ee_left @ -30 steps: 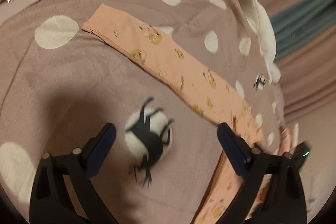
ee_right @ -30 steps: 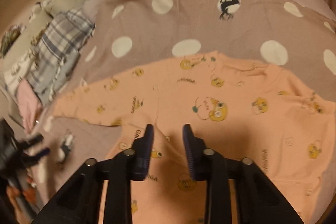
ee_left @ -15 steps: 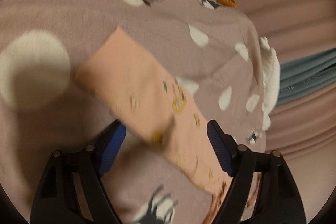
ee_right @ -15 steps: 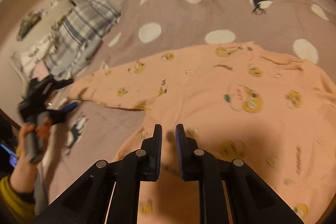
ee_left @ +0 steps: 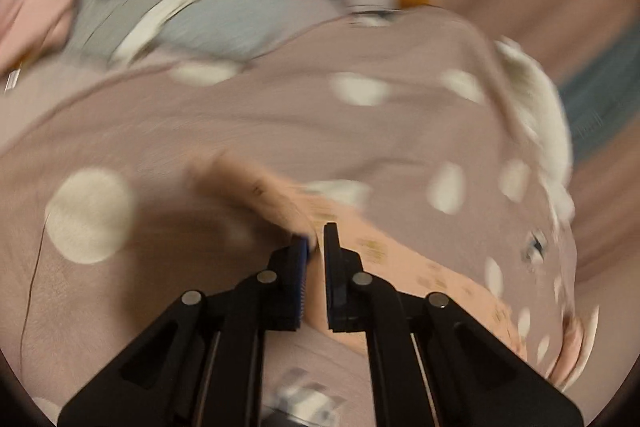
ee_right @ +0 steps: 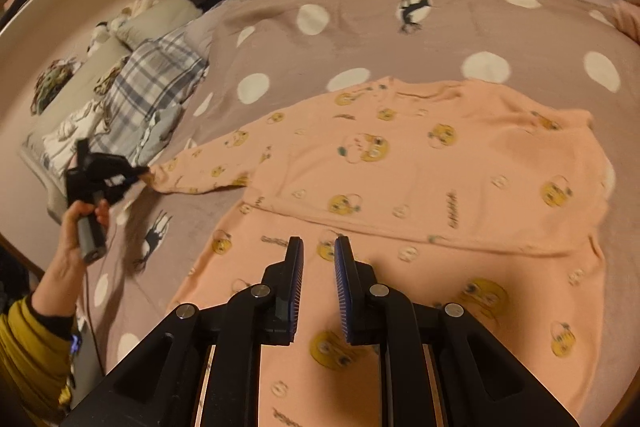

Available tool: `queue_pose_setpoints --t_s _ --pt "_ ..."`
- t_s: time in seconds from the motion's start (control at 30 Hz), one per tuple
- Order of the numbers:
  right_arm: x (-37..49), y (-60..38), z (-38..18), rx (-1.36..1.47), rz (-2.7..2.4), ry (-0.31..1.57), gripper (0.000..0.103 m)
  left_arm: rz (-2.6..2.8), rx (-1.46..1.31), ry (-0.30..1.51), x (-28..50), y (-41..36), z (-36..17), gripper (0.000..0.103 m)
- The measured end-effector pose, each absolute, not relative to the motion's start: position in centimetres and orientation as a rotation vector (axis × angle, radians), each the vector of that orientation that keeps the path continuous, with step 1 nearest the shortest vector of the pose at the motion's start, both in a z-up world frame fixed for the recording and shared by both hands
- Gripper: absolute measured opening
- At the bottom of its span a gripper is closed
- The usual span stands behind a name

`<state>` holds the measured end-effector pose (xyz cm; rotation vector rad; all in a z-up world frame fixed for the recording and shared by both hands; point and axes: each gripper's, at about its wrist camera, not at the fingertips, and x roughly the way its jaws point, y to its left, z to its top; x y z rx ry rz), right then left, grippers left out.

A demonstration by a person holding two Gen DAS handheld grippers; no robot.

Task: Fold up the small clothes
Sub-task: 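Carry the held sleeve across the garment body and release it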

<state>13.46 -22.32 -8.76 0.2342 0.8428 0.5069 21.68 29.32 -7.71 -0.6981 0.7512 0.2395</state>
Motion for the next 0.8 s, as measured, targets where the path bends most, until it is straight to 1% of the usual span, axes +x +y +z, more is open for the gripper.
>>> queue_pose_setpoints --t_s 0.2,0.27,0.37,0.43,0.53,0.6,0.67,0.7,0.73,0.8 --pt "12.1 -24.9 -8.0 0.321 0.476 0.797 0.017 -0.007 -0.460 0.650 22.3 17.7 -0.3 0.005" --pt "11.6 -25.7 -7.8 0.332 0.462 0.783 0.017 -0.086 -0.414 0.638 22.6 13.9 1.0 0.005" --pt "10.7 -27.4 -7.7 0.356 0.442 0.771 0.017 -0.184 -0.371 0.669 22.4 8.1 1.0 0.005" --pt "10.2 -28.1 -7.7 0.364 0.434 0.766 0.017 -0.266 -0.340 0.720 22.4 4.1 -0.1 0.005" --pt "9.6 -29.4 -7.8 0.385 0.411 0.763 0.017 -0.310 -0.357 0.771 22.0 1.6 -1.7 0.010" --pt "9.3 -30.0 -8.0 0.408 0.410 0.766 0.020 -0.316 -0.436 0.807 22.1 2.3 -2.9 0.020" --pt "9.2 -30.3 -8.2 0.410 0.409 0.773 0.023 -0.264 -0.504 0.813 21.6 4.7 -3.9 0.060" --pt "9.3 -30.2 -8.4 0.406 0.409 0.778 0.023 -0.232 -0.533 0.805 21.5 5.6 -4.1 0.067" --pt "9.1 -30.2 -8.5 0.404 0.410 0.782 0.024 -0.192 -0.573 0.791 20.9 7.2 -4.5 0.070" --pt "9.4 -29.9 -8.9 0.402 0.413 0.794 0.025 -0.112 -0.667 0.781 20.3 11.8 -6.0 0.070"
